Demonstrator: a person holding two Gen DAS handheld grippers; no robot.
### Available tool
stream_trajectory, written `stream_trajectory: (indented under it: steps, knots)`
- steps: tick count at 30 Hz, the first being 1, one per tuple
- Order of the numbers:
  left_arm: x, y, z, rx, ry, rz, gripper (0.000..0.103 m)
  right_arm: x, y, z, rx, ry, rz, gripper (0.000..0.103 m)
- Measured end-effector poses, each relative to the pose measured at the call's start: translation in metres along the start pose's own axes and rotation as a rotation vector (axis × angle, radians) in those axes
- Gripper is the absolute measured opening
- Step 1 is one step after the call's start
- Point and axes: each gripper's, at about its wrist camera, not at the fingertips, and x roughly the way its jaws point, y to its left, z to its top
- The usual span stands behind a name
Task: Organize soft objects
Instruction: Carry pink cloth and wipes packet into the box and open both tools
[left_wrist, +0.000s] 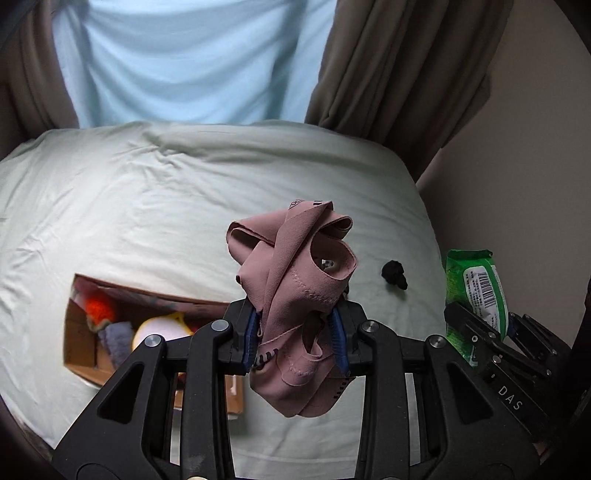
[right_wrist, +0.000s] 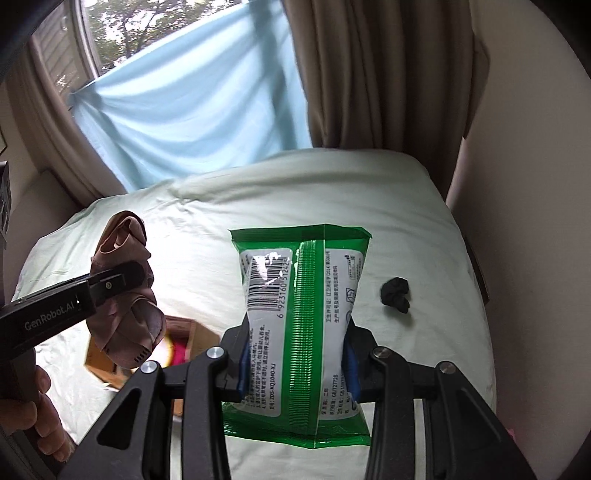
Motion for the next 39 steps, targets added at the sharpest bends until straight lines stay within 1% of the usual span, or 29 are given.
stream_trajectory:
  steps: [4,7,10,13,16,19,23,29,33,34,39]
  knots:
    - [-0.040,0.048,-0.011,0.005,-0.013,0.035,0.029,-0.027,0.050,-0.005,-0.031,-0.012,0.040,0.036]
    - [-0.060,0.087,-0.020,0.011,-0.012,0.062,0.029,-0.035,0.091,-0.010,-0.033,-0.007,0.072,0.036]
    - [-0.073,0.126,-0.028,0.017,-0.004,0.102,0.029,-0.028,0.125,-0.017,-0.024,0.001,0.102,0.036]
    - [-0.079,0.166,-0.036,0.000,0.015,0.118,0.029,-0.018,0.160,-0.026,-0.004,0.027,0.129,0.036]
    - [-0.078,0.199,-0.042,-0.012,0.040,0.129,0.029,-0.006,0.186,-0.033,0.001,0.054,0.135,0.036]
    - [-0.068,0.231,-0.044,-0.020,0.072,0.121,0.029,0.009,0.209,-0.039,0.015,0.084,0.132,0.036]
    - [-0.045,0.260,-0.046,-0.010,0.134,0.103,0.029,0.034,0.236,-0.045,0.051,0.127,0.128,0.036]
    - [-0.003,0.284,-0.054,-0.004,0.222,0.090,0.029,0.079,0.266,-0.053,0.074,0.229,0.128,0.036]
    - [0.026,0.295,-0.060,-0.027,0.271,0.086,0.029,0.114,0.284,-0.053,0.036,0.299,0.124,0.036]
    - [0.034,0.297,-0.062,-0.033,0.283,0.086,0.029,0.124,0.287,-0.053,0.020,0.316,0.119,0.036]
    - [0.070,0.305,-0.068,-0.042,0.325,0.095,0.029,0.168,0.292,-0.052,0.003,0.405,0.153,0.036]
